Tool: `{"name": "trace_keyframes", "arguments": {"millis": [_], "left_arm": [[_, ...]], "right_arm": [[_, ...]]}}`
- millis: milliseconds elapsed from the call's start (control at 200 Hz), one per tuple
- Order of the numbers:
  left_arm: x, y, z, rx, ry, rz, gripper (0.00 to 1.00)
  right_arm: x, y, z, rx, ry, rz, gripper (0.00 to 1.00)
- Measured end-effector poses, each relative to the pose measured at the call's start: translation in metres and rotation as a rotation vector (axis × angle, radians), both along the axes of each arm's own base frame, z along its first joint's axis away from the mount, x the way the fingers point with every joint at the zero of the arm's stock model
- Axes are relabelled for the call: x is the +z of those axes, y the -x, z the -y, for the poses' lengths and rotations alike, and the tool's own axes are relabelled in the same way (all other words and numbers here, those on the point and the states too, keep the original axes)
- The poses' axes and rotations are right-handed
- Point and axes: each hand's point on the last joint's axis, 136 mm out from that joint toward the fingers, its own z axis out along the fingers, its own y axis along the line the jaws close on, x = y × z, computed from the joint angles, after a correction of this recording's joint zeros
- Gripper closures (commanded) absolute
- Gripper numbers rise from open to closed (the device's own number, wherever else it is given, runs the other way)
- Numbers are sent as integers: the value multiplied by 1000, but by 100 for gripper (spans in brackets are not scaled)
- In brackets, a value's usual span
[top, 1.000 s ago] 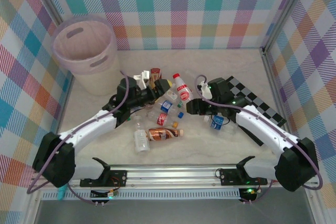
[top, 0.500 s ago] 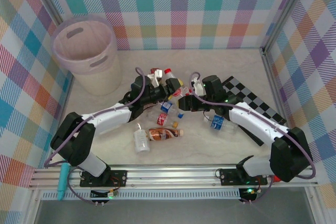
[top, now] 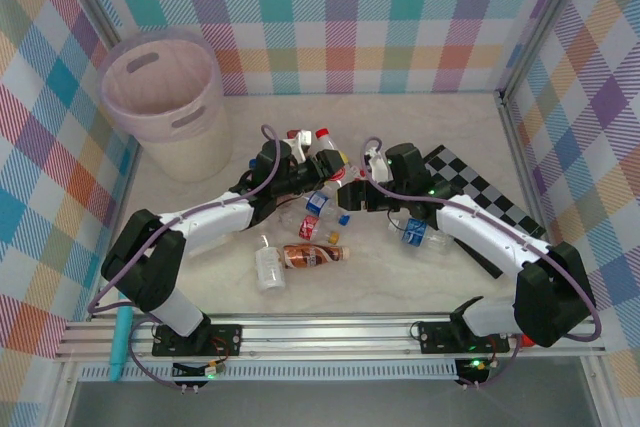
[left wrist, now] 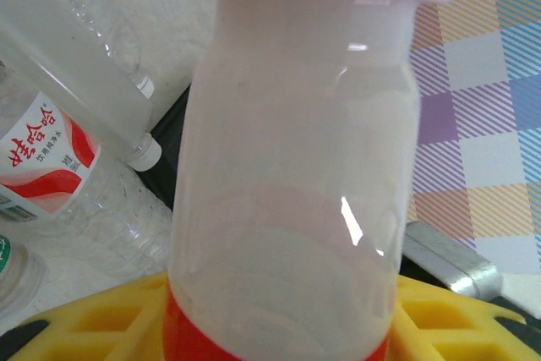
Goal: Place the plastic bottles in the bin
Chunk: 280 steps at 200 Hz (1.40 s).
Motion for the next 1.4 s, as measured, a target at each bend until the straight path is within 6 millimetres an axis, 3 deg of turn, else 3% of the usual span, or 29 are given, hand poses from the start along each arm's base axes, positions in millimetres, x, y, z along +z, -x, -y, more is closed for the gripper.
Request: {"name": "trace_keyframes", "arguments": {"millis": [240,450,540,660,790,920,1005,1215,1400], "left_arm": [[4,-4,1,6,-19,17,53],[5,-9,-2,-13,-157,47,54],[34,-20,-7,-18,-250,131,54],[104,-31,-23,-6,-305,294,56],[179,-40,-66,64,-354,458,62],[225,-45,-119,165,-418,553,68],[239,-50,-157,245,-461,569,75],[246,-64,-253,474,-583,532,82],[258,-72,-314,643,-657,517,82]], "right_arm": [[0,8,13,-3,64,19,0],[28,6,36,-67,61,100,1],[45,1,53,-135,54,153,0],[46,-4,67,-196,81,165,1],[20,0,73,-216,124,98,0],[-3,9,81,-235,175,28,1],[-9,12,86,-247,200,9,1],[-12,19,96,-265,242,-4,1],[-8,25,102,-275,251,1,0]]}}
